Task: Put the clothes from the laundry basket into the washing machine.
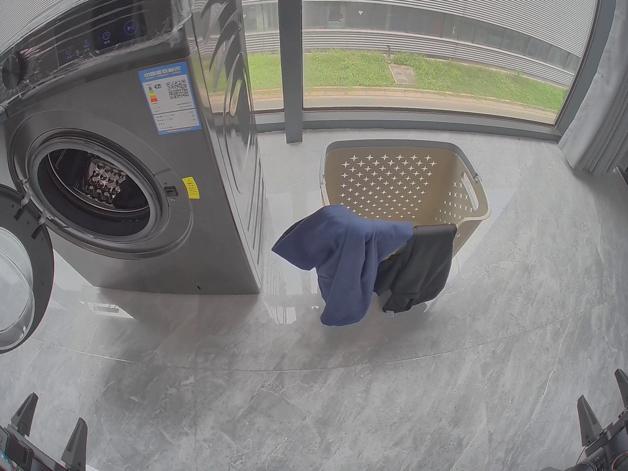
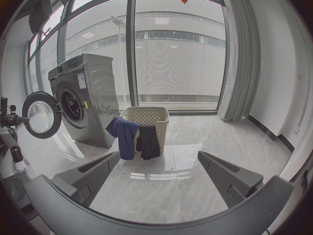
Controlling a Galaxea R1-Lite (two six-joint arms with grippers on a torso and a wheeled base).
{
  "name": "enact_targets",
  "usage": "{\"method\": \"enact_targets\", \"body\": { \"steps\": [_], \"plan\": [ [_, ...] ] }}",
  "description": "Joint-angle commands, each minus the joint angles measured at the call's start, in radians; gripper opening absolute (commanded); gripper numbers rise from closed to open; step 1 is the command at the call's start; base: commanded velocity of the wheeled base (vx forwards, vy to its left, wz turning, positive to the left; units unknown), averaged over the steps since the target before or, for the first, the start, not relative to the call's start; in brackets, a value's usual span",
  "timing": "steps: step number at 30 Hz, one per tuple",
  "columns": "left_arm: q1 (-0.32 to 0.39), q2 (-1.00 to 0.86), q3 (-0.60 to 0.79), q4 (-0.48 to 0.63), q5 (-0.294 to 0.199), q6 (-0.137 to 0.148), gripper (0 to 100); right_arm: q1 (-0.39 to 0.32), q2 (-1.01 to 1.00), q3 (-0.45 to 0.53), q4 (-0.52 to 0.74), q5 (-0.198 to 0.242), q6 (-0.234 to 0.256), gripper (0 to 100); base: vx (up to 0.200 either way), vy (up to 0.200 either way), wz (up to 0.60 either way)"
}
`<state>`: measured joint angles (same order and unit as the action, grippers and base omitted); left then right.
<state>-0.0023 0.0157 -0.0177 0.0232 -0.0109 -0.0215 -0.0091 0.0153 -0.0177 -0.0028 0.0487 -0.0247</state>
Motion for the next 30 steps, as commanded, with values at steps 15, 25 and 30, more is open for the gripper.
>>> {"method": "enact_targets", "body": {
  "steps": [15,25,30],
  "plan": [
    [-0.001,-0.008,0.008,0.000,0.000,-0.003,100,0.000,-0.012,0.018,0.000,0.000,0.000,100,0.053,-0.027,0.00],
    [-0.001,-0.008,0.008,0.000,0.000,-0.003,100,0.000,-0.012,0.018,0.000,0.000,-0.001,100,0.160,0.000,0.00],
    [-0.001,-0.008,0.008,0.000,0.000,-0.005,100,0.000,-0.014,0.018,0.000,0.000,0.000,100,0.000,0.000,0.00]
  ]
}}
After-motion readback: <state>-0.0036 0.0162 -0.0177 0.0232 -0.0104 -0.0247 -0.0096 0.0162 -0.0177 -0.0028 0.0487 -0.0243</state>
